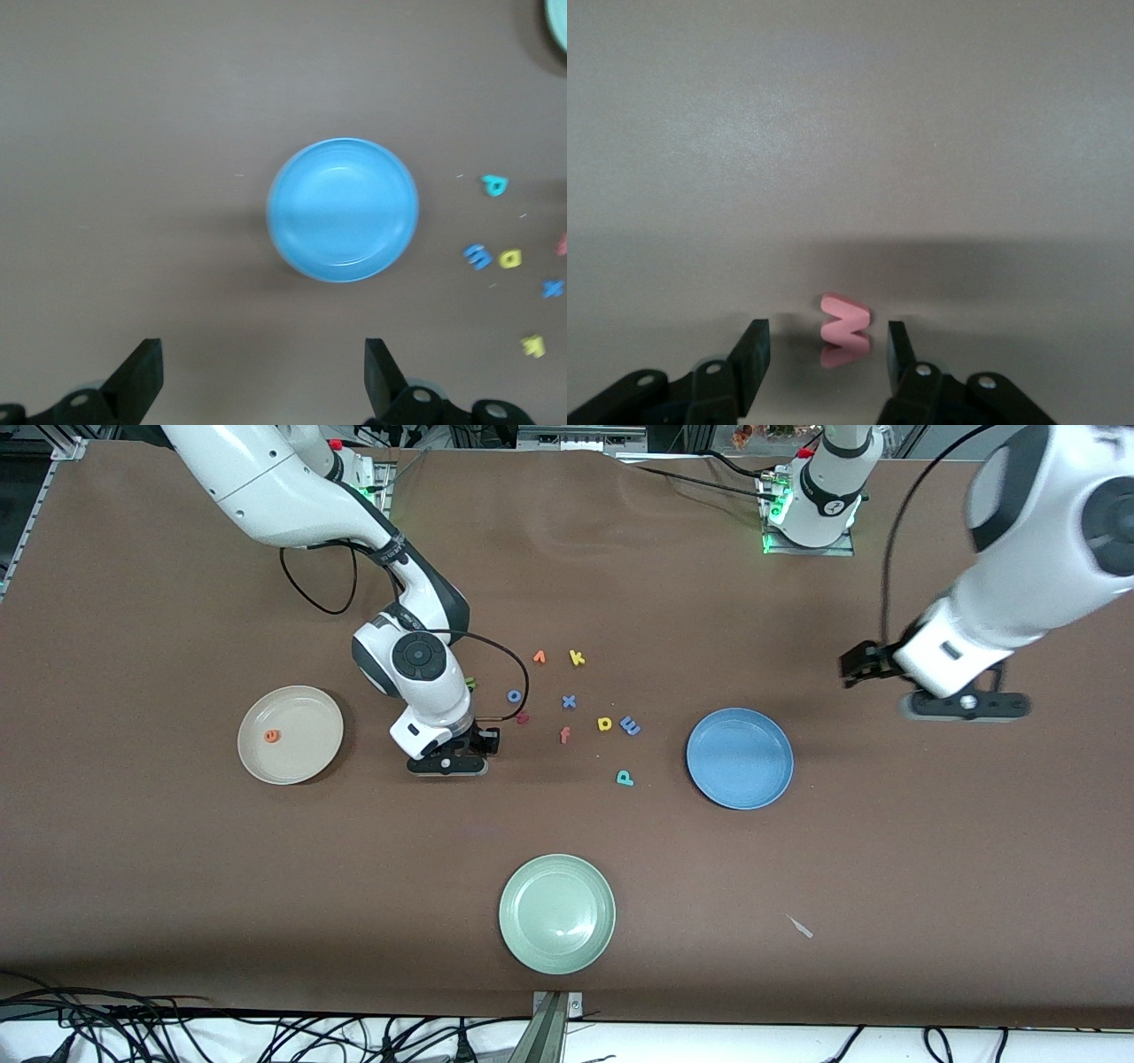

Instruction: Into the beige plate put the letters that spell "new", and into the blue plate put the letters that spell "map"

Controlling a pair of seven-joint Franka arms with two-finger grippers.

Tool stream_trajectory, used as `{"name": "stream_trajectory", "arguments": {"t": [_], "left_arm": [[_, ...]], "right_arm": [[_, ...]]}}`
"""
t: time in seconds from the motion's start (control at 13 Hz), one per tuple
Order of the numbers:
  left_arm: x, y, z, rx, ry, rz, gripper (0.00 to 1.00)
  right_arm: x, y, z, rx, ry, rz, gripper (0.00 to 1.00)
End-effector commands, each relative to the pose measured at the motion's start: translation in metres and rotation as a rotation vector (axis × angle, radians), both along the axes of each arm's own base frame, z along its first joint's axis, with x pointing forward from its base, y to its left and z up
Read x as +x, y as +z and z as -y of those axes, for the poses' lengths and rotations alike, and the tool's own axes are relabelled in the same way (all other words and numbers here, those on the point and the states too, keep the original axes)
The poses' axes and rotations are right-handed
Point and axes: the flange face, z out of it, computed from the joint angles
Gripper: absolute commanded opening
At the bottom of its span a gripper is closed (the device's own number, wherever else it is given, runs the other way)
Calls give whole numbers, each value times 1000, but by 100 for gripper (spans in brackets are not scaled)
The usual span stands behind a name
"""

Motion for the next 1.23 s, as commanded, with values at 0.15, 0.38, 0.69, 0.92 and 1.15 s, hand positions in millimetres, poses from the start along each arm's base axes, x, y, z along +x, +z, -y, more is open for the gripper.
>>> {"name": "stream_trajectory", "arguments": {"t": [0.15, 0.38, 0.69, 0.92, 1.15], "left_arm": [[-7, -61, 82, -29, 217, 7, 100], [-24, -105, 138, -50, 371, 12, 100], [-38, -171, 199, -15, 546, 46, 100], [-46, -220, 221, 14, 641, 64, 100], [-52, -262, 236, 8, 687, 76, 100]], "right_arm": [[1, -13, 2, 6, 12, 29, 59], [-5, -24, 10, 9, 23, 35, 51], [-5, -26, 13, 7, 22, 35, 36], [6, -15, 27, -25, 66, 53, 3], [13, 9, 47, -101, 126, 44, 2]]}}
